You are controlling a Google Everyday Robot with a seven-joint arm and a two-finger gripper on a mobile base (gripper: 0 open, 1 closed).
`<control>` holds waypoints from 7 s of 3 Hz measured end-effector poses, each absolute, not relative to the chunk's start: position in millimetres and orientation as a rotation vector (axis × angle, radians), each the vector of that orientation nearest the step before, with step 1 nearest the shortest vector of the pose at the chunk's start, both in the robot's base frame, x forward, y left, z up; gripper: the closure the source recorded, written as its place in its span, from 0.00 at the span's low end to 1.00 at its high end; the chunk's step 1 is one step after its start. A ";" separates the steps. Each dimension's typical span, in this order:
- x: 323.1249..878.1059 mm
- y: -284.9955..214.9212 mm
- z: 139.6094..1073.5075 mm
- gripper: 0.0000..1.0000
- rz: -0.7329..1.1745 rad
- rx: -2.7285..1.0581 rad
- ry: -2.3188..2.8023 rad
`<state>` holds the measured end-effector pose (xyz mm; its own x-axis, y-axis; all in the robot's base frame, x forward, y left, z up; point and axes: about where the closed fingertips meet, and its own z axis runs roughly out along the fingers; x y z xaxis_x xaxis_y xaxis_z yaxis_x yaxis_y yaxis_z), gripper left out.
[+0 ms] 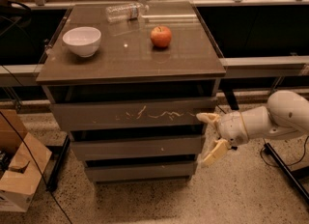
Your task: Open bottom drawer
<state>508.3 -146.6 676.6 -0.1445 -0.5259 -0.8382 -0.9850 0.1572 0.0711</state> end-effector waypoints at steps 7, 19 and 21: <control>538.5 -145.9 437.4 0.00 1.072 -1.250 1.925; 595.4 -88.0 243.3 0.36 1.213 -1.108 2.014; 603.2 -63.2 217.4 0.63 1.271 -1.014 1.989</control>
Offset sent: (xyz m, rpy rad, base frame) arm 0.0329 -0.0083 -0.0565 0.0753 0.0760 -0.0507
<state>603.2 -63.2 217.4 -0.5535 -0.2946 -0.7790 -0.8307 0.2628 0.4908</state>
